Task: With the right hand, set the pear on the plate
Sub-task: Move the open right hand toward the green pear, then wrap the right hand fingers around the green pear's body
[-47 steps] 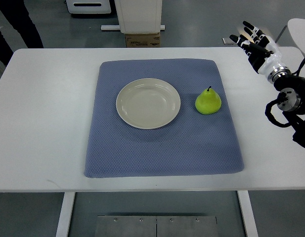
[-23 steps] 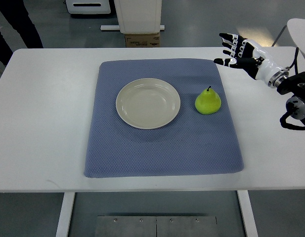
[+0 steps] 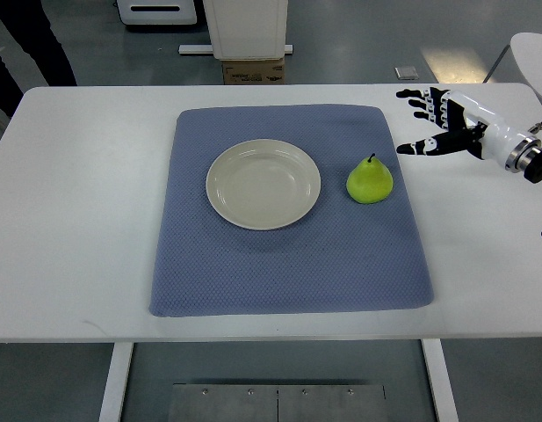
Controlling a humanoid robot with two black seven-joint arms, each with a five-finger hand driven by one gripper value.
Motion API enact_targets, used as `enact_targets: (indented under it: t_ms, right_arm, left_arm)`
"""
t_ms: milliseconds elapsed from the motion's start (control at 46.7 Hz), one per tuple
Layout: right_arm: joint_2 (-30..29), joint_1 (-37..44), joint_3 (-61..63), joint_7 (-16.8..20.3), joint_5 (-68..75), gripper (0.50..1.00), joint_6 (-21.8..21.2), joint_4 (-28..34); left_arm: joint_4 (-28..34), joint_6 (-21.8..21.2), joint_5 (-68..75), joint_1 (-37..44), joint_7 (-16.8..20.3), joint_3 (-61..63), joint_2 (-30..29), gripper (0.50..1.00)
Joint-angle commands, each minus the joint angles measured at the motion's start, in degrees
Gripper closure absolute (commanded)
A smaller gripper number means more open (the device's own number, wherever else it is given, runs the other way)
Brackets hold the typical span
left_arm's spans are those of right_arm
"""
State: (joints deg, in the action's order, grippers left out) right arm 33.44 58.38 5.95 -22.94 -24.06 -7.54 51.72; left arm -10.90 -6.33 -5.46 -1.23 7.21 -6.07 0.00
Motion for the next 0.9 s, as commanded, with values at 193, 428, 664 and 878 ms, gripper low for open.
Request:
enact_targets:
  t_ms: [193, 428, 664, 878]
  right_arm:
    - [0.04, 0.5, -5.34, 0.0, -2.31, 0.5, 6.22, 3.82]
    - [-0.66, 0.06, -5.69, 0.0, -2.57, 0.5, 7.1, 3.82]
    - [-2.59, -0.2, -8.15, -0.26, -2.75, 0.5, 10.35, 3.47]
    - [-3.3, -0.38, -8.24, -0.26, -2.75, 0.534, 12.1, 3.21]
  left_arm:
    - [0.0, 0.0, 0.01, 0.0, 0.0, 0.0, 0.0, 0.5]
    - [0.0, 0.0, 0.01, 0.0, 0.0, 0.0, 0.0, 0.5]
    - [0.0, 0.0, 0.01, 0.0, 0.0, 0.0, 0.0, 0.5]
    - [0.0, 0.0, 0.01, 0.0, 0.0, 0.0, 0.0, 0.5]
